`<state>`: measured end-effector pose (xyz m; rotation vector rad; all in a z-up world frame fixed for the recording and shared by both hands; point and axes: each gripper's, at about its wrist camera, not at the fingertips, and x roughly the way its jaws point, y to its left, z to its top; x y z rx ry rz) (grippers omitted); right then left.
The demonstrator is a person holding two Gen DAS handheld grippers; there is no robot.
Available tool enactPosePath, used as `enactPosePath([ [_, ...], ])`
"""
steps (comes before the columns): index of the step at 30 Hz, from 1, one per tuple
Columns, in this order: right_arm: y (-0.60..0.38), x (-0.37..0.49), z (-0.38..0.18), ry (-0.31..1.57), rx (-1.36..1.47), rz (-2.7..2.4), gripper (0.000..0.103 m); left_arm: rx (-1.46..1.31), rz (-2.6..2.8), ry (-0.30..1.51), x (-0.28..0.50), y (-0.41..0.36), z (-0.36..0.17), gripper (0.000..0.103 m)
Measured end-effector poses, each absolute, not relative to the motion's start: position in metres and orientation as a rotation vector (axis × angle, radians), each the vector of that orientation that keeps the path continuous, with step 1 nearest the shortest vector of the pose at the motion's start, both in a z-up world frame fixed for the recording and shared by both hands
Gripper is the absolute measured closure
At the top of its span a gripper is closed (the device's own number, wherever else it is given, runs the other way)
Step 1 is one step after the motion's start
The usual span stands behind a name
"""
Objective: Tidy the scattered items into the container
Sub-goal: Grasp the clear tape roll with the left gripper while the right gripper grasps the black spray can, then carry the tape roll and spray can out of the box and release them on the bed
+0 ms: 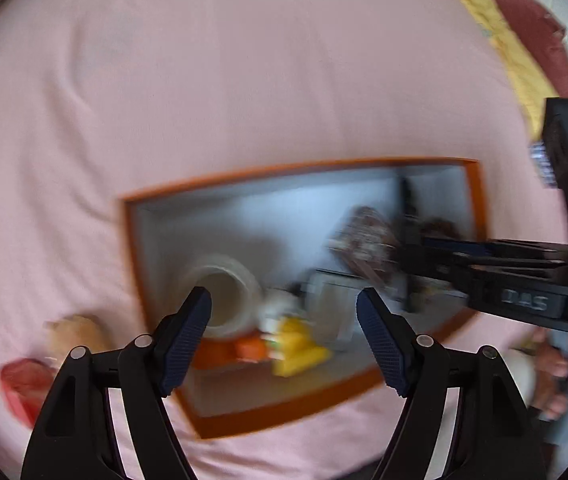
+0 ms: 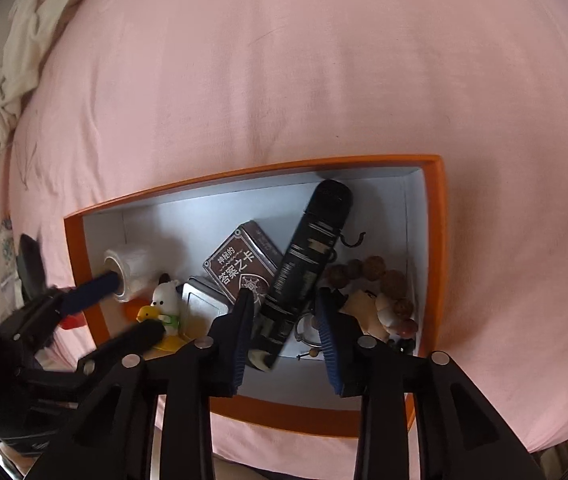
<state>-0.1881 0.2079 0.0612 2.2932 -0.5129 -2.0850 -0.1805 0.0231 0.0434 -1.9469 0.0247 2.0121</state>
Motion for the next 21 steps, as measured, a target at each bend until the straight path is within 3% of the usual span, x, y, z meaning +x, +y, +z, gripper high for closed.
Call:
enactPosePath([
  [3,0.204,-0.192,0.060,-0.520,2.320,-2.073,0.055,-1.913,2.048,-0.065,-0.177,0.015,0.052,0.035],
  [5,0.203,-0.192,0.052,-0.471,2.337,-2.048,0.050,-1.911,2.051,-0.023,-0.173,0.018,0.054,0.035],
  [8,0.191,-0.193,0.044,-0.308,2.365,-2.064,0.053,-1.985,1.970,0.092,-0.166,0.031,0.037,0.035],
  [10,0.189,-0.193,0.047,-0.228,2.343,-2.125,0.057,-1.983,1.971,0.185,-0.161,0.042,0.028,0.035],
  [11,0.191,-0.193,0.048,-0.246,2.340,-2.128,0.065,-1.977,1.985,0.225,-0.159,0.046,0.026,0.035],
  [12,0.197,-0.193,0.050,-0.277,2.332,-2.138,0.068,-1.968,1.996,0.262,-0.158,0.051,0.024,0.040],
  [13,0.205,-0.192,0.051,-0.349,2.322,-2.125,0.069,-1.953,2.003,0.281,-0.156,0.055,0.024,0.054],
  [14,0.210,-0.192,0.052,-0.404,2.309,-2.111,0.071,-1.952,1.996,0.253,-0.156,0.056,0.023,0.056],
  [16,0.219,-0.188,0.054,-0.474,2.275,-2.099,0.075,-1.941,2.033,0.228,-0.156,0.052,0.025,0.077],
  [19,0.226,-0.183,0.056,-0.492,2.243,-2.108,0.081,-1.942,2.048,0.087,-0.158,0.036,0.028,0.092],
  [21,0.228,-0.184,0.059,-0.530,2.212,-2.112,0.082,-1.927,2.062,0.067,-0.156,0.029,0.031,0.092],
])
